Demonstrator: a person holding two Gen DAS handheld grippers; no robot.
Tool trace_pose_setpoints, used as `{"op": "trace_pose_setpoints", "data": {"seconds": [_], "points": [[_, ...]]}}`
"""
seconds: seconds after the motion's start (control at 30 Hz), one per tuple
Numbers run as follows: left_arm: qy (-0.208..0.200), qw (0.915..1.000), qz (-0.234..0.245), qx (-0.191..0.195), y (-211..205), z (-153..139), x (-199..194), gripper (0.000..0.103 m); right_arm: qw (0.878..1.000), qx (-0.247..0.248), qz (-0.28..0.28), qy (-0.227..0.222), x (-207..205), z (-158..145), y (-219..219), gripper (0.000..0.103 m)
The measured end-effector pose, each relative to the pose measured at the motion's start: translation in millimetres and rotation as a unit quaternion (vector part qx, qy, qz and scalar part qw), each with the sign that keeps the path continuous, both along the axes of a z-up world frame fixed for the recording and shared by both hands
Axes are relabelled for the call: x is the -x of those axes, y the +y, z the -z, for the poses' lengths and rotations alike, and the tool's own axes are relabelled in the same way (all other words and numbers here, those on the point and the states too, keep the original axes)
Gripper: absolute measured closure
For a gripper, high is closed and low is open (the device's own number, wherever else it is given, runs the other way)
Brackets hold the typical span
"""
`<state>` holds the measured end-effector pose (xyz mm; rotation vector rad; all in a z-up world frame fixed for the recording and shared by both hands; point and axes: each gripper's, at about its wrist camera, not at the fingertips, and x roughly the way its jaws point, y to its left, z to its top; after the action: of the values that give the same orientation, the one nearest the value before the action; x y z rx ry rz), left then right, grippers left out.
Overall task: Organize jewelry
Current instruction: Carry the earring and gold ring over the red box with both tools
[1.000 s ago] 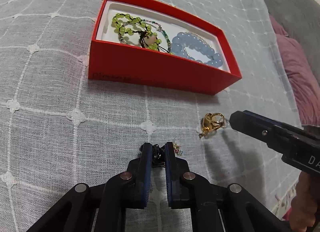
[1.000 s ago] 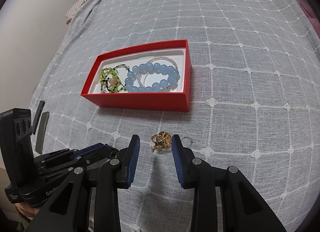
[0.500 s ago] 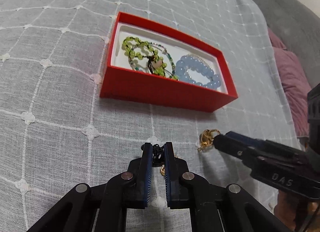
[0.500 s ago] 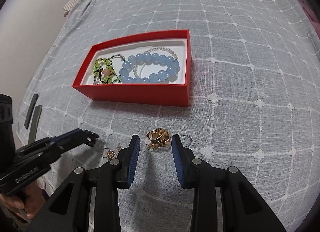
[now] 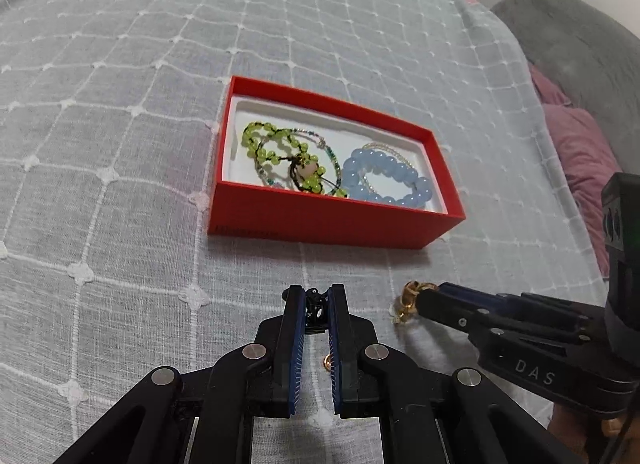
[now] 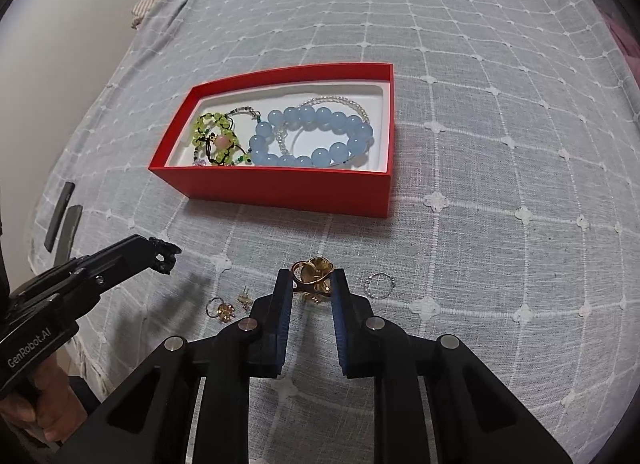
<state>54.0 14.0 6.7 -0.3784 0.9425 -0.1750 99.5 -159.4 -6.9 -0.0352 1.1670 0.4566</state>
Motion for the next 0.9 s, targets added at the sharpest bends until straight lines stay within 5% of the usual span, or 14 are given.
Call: {"op": "trace_pose_setpoints", "data": {"seconds": [0.37, 0.57, 0.9], "points": [[-0.022, 0.9995, 0.002, -0.024, -6, -7, 2, 0.097, 1.0, -0.009, -0.025, -0.018, 11, -12, 10, 0.083], [-0.026, 0.9971, 0.0, -0.071, -15, -6, 3, 0.097, 0.999, -0.012, -0.023, -0.021, 10, -13, 8, 0.083], [-0.039, 0.9963, -0.005, -0.077, -13, -13, 3, 0.097, 0.998, -0.033, -0.036, -0.034, 15, -26, 8, 0.083]]}}
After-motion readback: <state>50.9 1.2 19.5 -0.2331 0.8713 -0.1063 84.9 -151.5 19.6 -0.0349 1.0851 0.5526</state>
